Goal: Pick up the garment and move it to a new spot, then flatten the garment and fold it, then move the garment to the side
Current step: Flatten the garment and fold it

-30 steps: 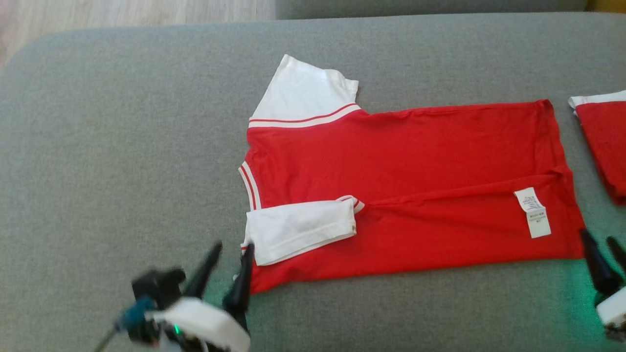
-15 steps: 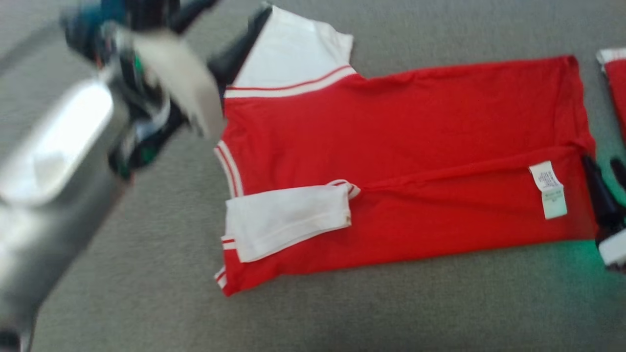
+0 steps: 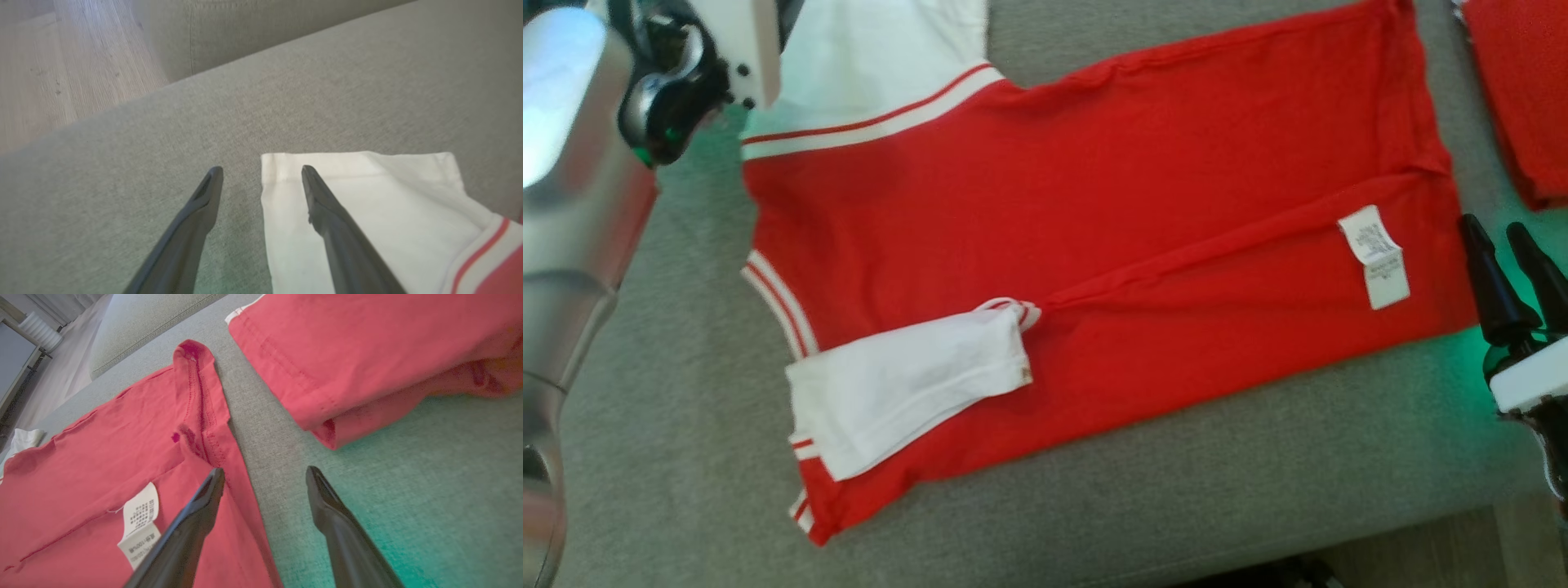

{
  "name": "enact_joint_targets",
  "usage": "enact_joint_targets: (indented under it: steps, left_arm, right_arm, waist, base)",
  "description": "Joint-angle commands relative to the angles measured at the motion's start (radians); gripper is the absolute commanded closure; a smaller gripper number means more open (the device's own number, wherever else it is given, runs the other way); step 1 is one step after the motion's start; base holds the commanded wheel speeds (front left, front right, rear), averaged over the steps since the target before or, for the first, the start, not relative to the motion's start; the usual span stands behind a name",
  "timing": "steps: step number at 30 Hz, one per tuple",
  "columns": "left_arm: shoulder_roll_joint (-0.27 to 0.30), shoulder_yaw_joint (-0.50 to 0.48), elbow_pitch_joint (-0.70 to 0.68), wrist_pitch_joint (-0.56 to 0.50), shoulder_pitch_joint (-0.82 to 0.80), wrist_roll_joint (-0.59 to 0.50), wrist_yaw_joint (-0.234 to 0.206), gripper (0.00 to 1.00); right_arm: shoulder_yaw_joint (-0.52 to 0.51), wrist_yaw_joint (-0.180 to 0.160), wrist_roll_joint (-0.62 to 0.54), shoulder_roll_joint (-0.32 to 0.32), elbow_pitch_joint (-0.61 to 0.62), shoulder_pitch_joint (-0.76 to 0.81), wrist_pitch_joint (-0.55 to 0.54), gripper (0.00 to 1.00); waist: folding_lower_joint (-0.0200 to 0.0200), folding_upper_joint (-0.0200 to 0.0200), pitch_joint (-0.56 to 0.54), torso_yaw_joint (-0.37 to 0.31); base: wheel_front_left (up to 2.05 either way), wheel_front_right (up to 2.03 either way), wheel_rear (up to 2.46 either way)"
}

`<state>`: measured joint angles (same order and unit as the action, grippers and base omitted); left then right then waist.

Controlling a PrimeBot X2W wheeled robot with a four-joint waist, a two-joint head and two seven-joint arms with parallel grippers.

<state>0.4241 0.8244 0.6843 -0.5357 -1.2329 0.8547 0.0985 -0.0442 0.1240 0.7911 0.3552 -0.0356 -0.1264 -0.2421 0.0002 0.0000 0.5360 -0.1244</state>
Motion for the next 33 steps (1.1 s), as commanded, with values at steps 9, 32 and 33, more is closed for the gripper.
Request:
enact_joint_targets:
  steps: [9,32,33]
  left_arm:
    - [0.051,-0.014,0.093,-0.004,-0.084,0.000,0.017,0.00]
    - [0.093,0.118,-0.098,0.191,-0.044,0.124,0.032,1.00]
    - [0.098,0.126,-0.108,0.202,-0.044,0.129,0.032,1.00]
  right_arm:
    - [0.012,0.007,0.003,0.010,0.014,0.003,0.027,0.00]
    - [0.099,0.007,-0.178,0.031,-0.061,-0.272,-0.019,0.00]
    - [0.114,0.007,-0.214,0.021,-0.100,-0.309,-0.027,0.00]
  waist:
    - [-0.0002,0.0000,0.025,-0.047]
    - [-0.0002,0.0000,-0.091,0.015]
    - [-0.0002,0.0000,-0.095,0.020]
  base:
    - [0.00,0.00,0.00]
    - [0.00,0.00,0.00]
    - [0.00,0.00,0.00]
